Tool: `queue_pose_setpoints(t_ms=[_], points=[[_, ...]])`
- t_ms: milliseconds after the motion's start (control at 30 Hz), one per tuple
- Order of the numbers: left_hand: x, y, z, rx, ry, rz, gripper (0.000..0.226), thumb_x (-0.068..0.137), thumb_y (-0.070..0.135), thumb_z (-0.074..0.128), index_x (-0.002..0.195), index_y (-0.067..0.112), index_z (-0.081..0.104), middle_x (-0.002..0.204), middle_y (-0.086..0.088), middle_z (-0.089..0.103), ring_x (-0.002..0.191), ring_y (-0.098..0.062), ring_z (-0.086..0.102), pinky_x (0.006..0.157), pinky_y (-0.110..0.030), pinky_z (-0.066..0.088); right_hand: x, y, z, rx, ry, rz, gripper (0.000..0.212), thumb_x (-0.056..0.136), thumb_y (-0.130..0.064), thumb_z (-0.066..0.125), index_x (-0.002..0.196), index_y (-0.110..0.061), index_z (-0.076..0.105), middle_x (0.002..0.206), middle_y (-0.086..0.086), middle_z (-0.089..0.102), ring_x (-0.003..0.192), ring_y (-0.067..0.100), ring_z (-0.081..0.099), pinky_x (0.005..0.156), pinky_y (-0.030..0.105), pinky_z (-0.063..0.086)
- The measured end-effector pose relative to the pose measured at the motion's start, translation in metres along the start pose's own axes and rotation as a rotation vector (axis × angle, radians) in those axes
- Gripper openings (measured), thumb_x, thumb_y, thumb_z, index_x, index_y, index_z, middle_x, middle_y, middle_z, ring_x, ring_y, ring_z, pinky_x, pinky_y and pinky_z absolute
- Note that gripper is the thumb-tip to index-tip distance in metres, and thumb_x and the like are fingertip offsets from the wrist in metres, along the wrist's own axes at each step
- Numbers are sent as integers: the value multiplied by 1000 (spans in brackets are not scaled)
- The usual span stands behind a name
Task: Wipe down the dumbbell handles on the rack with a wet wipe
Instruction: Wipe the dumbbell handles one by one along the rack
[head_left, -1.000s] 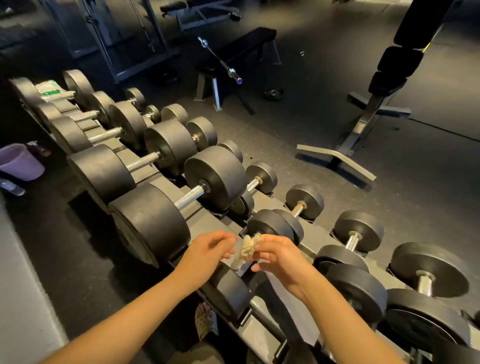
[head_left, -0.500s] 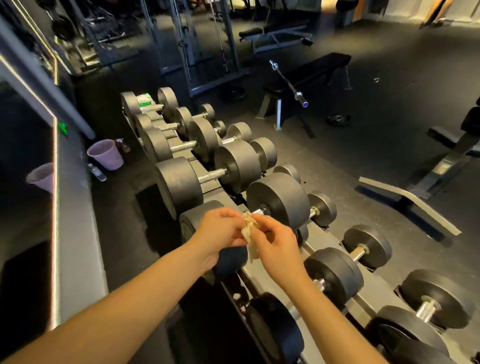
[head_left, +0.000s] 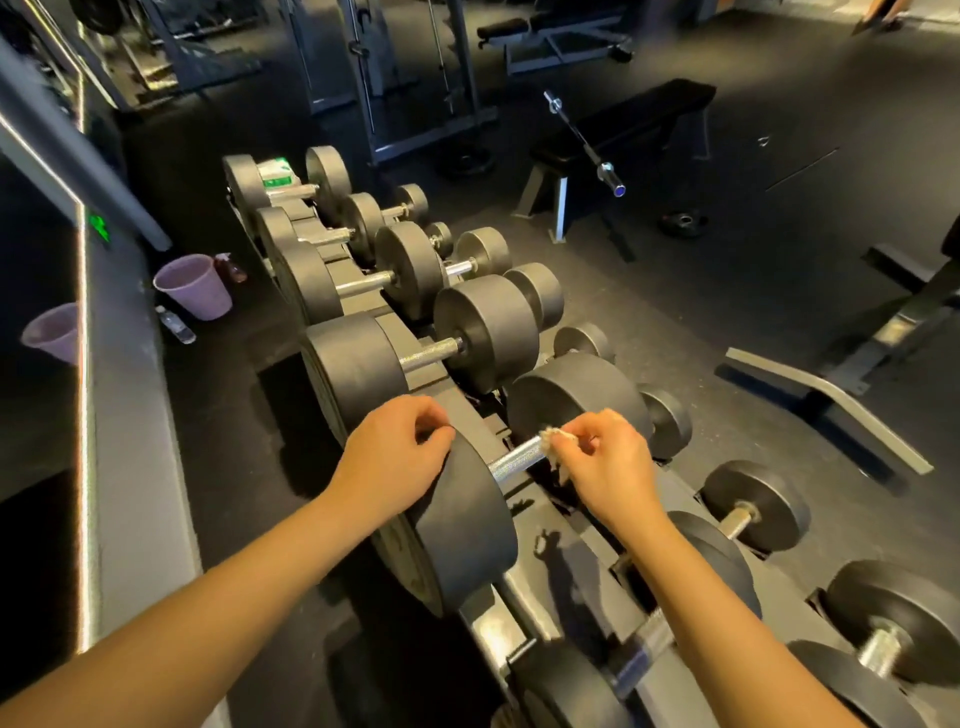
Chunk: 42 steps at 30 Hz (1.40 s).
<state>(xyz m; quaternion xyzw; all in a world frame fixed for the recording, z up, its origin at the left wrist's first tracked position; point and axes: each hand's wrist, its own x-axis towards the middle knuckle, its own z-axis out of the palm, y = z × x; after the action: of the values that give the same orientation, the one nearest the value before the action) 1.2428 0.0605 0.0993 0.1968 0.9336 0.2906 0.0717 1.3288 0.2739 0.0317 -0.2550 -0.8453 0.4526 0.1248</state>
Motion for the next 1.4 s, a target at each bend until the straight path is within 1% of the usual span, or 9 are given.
queue_pose_setpoints(t_ms=[200, 333, 500, 700, 833, 967, 1100, 1267, 1400], points=[[-2, -8, 36, 93, 112, -94, 41, 97, 45, 60, 133, 26, 63, 127, 10, 63, 116, -10, 56, 98, -32, 46, 12, 20, 46, 63, -279, -18, 11, 96, -32, 67, 105, -27, 72, 95, -15, 60, 83, 1, 59, 66, 9, 42], [-3, -8, 45, 174, 186, -87, 39, 96, 46, 57, 130, 28, 65, 124, 12, 64, 114, -7, 56, 94, -29, 46, 12, 17, 73, 164, -533, -238, 16, 98, -20, 64, 110, -20, 75, 85, -17, 59, 82, 4, 57, 78, 23, 48], [-3, -10, 44, 183, 190, -75, 39, 96, 45, 56, 129, 28, 66, 123, 12, 65, 113, -6, 56, 93, -27, 43, 12, 18, 73, -261, -414, -578, 14, 101, -28, 55, 103, -17, 62, 97, 0, 56, 80, 22, 59, 70, 39, 50], [-3, -7, 44, 166, 205, -88, 36, 96, 42, 57, 128, 28, 66, 122, 11, 65, 111, -6, 56, 91, -28, 43, 16, 34, 56, -200, -172, -194, 16, 104, -27, 55, 108, -16, 65, 102, -1, 62, 85, 13, 64, 82, 28, 55], [-3, -7, 44, 203, 210, -84, 35, 96, 43, 56, 126, 28, 66, 120, 12, 65, 111, -8, 57, 89, -29, 46, 8, 3, 65, -25, -542, -303, 22, 104, -23, 52, 100, -13, 71, 94, 4, 67, 85, 16, 59, 78, 31, 47], [-4, -7, 44, 198, 214, -86, 35, 97, 43, 56, 127, 29, 67, 120, 13, 65, 111, -7, 57, 89, -28, 46, 49, -14, 59, -490, -698, -534, 13, 99, -27, 60, 104, -17, 67, 98, 5, 68, 90, 25, 63, 83, 42, 55], [-3, -3, 42, 176, 199, -86, 35, 97, 42, 56, 127, 28, 66, 119, 12, 65, 110, -8, 57, 92, -32, 49, 87, -27, 57, -897, -747, -486, 29, 94, -20, 65, 120, -8, 60, 111, 12, 66, 98, 31, 64, 82, 38, 50], [-5, -4, 42, 181, 210, -84, 33, 97, 42, 58, 126, 28, 67, 117, 12, 66, 108, -7, 57, 89, -28, 46, 70, -43, 81, -541, -1003, -461, 11, 97, -19, 61, 103, -10, 61, 100, 14, 64, 91, 29, 59, 75, 35, 43], [-5, -2, 42, 167, 221, -87, 33, 98, 41, 58, 127, 27, 66, 117, 12, 66, 109, -7, 56, 88, -27, 44, 45, -3, 67, -426, -719, -602, 12, 100, -30, 58, 98, -18, 60, 95, 2, 63, 84, 22, 59, 72, 33, 43]])
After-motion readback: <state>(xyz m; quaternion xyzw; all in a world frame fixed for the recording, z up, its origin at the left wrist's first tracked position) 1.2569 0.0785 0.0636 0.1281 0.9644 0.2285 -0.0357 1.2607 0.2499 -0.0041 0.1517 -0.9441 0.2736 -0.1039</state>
